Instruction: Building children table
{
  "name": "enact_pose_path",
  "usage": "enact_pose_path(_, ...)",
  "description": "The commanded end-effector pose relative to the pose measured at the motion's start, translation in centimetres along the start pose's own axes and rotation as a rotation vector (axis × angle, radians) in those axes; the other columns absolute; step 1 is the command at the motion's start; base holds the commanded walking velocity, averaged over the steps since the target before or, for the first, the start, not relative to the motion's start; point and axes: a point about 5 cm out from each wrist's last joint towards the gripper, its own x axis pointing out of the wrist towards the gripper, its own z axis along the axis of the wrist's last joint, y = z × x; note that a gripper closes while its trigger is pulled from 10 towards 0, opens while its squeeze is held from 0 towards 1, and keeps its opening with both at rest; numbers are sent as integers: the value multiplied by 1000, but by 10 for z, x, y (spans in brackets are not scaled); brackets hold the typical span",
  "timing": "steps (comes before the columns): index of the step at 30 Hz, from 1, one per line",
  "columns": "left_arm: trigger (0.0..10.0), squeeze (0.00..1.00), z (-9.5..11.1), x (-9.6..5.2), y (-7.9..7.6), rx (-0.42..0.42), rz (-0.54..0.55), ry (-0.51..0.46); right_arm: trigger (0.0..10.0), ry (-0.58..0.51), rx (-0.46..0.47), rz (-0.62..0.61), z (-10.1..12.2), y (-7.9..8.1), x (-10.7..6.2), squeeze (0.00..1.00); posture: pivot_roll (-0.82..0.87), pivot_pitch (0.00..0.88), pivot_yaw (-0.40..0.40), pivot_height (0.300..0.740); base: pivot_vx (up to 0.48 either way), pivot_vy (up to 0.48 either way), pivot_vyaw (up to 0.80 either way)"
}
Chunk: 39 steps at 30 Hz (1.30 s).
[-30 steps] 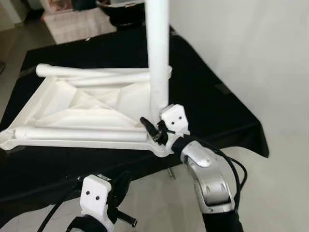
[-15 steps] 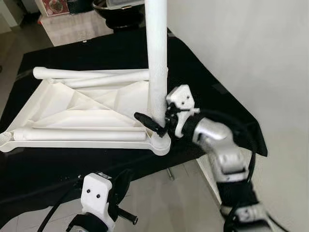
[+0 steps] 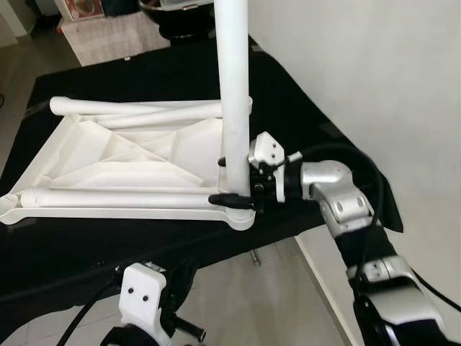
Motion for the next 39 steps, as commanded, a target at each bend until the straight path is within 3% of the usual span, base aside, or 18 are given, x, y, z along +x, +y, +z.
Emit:
enact_pose_path(1, 10000, 0, -1, -3, 0, 8, -6, 25, 8745, -26, 12, 85, 3, 3, 7, 0, 90, 205, 49, 740, 0, 0, 0)
enact_pose_path(2, 10000, 0, -1, -3, 0, 8, -6, 25, 8745, -26, 12, 85, 3, 3, 7, 0, 90, 205, 49, 740, 0, 0, 0)
enact_pose_path(3, 10000, 0, -1, -4, -1, 7, -5, 25, 3608, -39, 27, 121, 4, 3, 6, 0, 87, 206, 48, 740, 0, 0, 0)
enact_pose_path(4, 10000, 0, -1, -5, -1, 6, -5, 26, 0, -52, 31, 159, 5, 2, 5, 0, 87, 207, 48, 740, 0, 0, 0)
enact_pose_path(14, 10000, 0, -2, -5, -2, 1, -4, 31, 0, -86, 27, 201, 4, -1, 4, 0, 85, 201, 50, 740, 0, 0, 0)
enact_pose_path(17, 10000, 0, -2, -4, -2, -2, -4, 31, 0, -88, 5, 112, 1, -4, 2, 0, 77, 193, 43, 740, 0, 0, 0)
enact_pose_path(19, 10000, 0, -3, -2, -2, -4, -3, 29, 0, -67, -9, -43, -5, -9, -2, 0, 68, 189, 36, 740, 0, 0, 0)
enact_pose_path(21, 10000, 0, -3, -2, -2, -4, -3, 29, 0, -67, -9, -43, -5, -9, -2, 0, 68, 189, 36, 740, 0, 0, 0)
enact_pose_path(22, 10000, 0, -3, -2, -2, -6, -1, 26, 0, -46, 12, -204, -12, -9, -4, 0, 57, 188, 29, 740, 0, 0, 0)
enact_pose_path(23, 10000, 0, -3, -2, -2, -6, -1, 26, 0, -46, 12, -204, -12, -9, -4, 0, 57, 188, 29, 740, 0, 0, 0)
enact_pose_path(24, 10000, 0, -3, -1, -1, -7, 1, 23, 0, 66, 27, -605, -29, -5, -9, 0, 37, 189, 29, 740, 0, 0, 0)
enact_pose_path(26, 10000, 0, -4, 1, 1, -9, 2, 18, 0, 116, 77, -889, -38, 30, -10, 0, 28, 185, 44, 740, 0, 0, 0)
enact_pose_path(27, 10000, 0, -4, 1, 1, -10, 3, 18, 0, 110, 91, -910, -38, 39, -9, 0, 28, 185, 44, 740, 0, 0, 0)
enact_pose_path(28, 10000, 0, -5, 3, 2, -9, 1, 18, 0, 71, 97, -852, -33, 49, 7, 0, 10, 174, 50, 740, 0, 0, 0)
enact_pose_path(29, 10000, 0, -5, 3, 2, -9, 1, 18, 0, 71, 97, -852, -33, 49, 7, 0, 10, 174, 50, 740, 0, 0, 0)
enact_pose_path(33, 10000, 0, -7, 6, 3, -10, -7, 14, 0, 27, 67, -784, -27, 53, 35, 0, 24, 159, 35, 740, 0, 0, 0)
enact_pose_path(34, 10000, 0, -7, 7, 3, -8, 1, 10, 10000, 24, 57, -800, -26, 47, 34, 0, 21, 159, 35, 740, 0, 0, 0)
enact_pose_path(39, 10000, 0, -6, 6, 4, -4, 17, 6, 10000, 7, 39, -821, -17, 40, 30, 0, 20, 162, 34, 740, 0, 0, 0)
